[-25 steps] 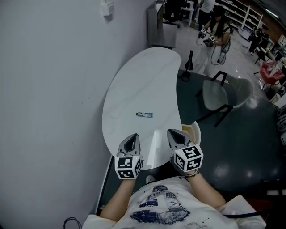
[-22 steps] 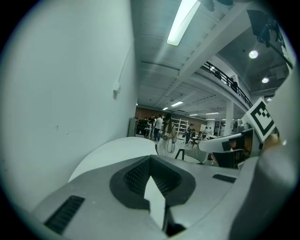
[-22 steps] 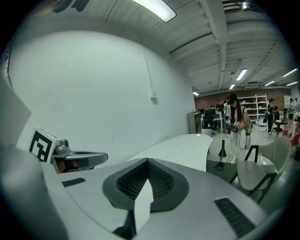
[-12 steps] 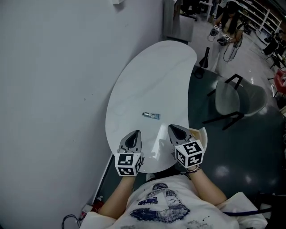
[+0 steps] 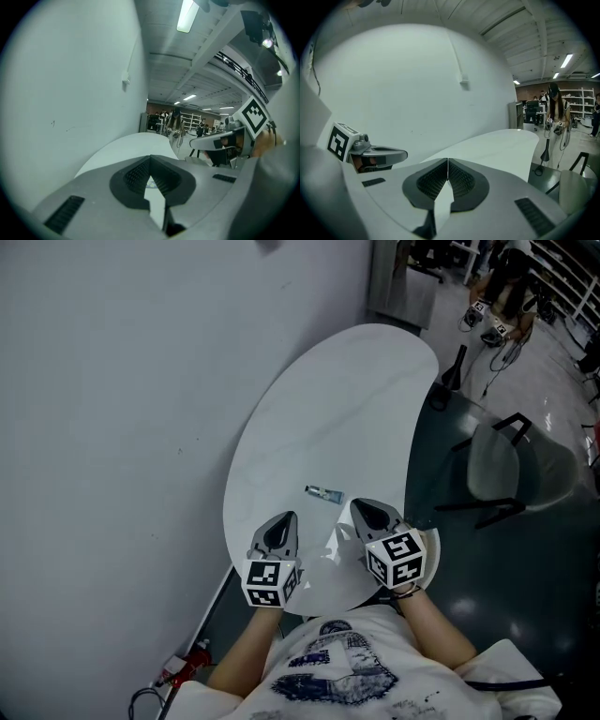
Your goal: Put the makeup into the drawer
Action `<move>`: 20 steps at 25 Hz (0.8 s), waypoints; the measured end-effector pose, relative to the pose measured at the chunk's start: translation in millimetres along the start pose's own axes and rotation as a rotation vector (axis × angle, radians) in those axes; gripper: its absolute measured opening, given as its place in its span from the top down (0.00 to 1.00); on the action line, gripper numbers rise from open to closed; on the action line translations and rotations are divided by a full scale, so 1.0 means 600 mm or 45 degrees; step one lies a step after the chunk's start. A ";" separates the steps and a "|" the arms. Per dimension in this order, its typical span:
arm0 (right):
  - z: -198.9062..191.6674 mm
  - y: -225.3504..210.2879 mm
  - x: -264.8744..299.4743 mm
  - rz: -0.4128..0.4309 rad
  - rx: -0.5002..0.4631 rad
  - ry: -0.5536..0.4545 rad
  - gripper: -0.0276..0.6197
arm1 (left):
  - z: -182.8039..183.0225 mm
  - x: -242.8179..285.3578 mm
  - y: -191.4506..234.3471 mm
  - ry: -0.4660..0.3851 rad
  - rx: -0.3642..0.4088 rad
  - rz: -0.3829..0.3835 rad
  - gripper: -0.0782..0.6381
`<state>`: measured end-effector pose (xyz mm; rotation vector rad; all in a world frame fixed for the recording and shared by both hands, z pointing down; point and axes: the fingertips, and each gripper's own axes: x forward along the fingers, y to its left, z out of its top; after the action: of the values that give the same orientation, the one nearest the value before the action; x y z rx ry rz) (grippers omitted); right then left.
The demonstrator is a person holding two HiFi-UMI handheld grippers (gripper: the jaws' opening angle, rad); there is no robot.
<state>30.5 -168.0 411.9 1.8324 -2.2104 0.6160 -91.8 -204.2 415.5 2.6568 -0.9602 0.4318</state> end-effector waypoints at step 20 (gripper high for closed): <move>-0.034 -0.040 0.117 0.210 -0.090 0.164 0.92 | -0.017 0.067 0.056 0.053 -0.079 0.194 0.84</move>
<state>37.2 -224.7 463.9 1.5429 -2.2808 0.6577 -86.5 -248.3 445.2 2.5195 -1.1484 0.4802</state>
